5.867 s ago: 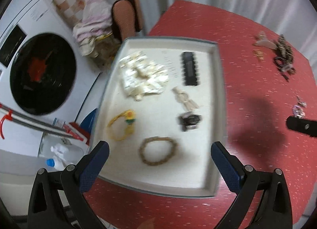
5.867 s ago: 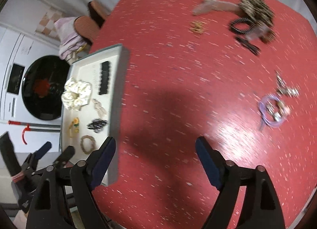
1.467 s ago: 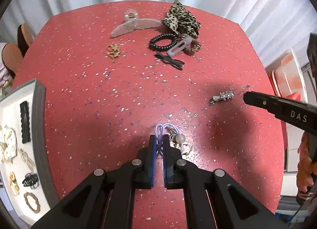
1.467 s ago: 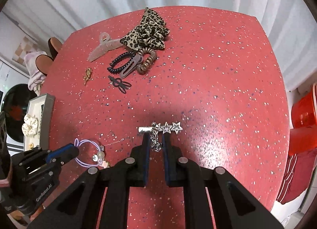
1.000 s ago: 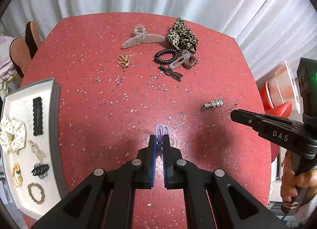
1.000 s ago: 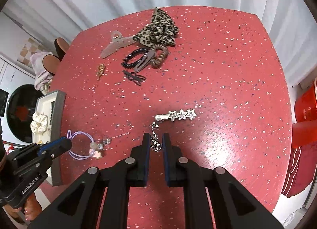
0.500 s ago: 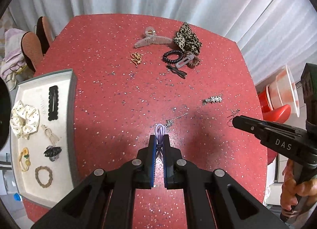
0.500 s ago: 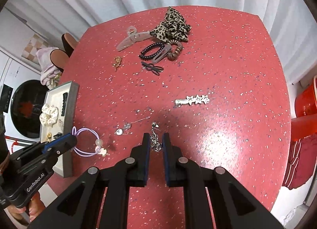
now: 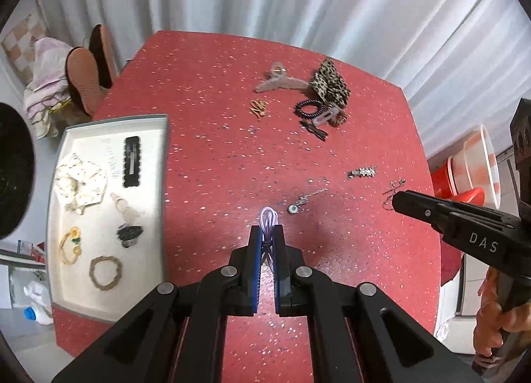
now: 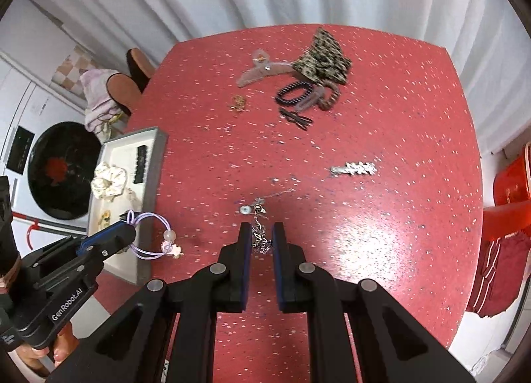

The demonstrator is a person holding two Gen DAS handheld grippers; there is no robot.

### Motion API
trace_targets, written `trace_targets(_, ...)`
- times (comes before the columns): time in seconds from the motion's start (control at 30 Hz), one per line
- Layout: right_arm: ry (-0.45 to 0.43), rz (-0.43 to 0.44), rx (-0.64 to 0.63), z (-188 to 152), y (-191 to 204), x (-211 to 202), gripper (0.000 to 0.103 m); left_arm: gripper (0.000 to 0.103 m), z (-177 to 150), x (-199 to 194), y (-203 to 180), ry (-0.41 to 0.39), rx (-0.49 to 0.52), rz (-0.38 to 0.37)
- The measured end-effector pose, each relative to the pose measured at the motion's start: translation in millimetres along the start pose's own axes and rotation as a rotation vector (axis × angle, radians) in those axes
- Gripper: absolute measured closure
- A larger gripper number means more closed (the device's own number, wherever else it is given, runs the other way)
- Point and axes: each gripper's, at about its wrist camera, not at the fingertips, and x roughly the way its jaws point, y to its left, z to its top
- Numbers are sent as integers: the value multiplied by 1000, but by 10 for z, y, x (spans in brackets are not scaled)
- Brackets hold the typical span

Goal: Organize jewelry
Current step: 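Lift and carry the lavender hair tie and silver charm over the tray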

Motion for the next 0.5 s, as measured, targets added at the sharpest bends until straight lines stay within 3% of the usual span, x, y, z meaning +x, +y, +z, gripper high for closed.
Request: trace_targets(0.5, -5, 59, -154, 98, 1027, -121, 90, 96, -175, -542, 683, -62, -110, 53)
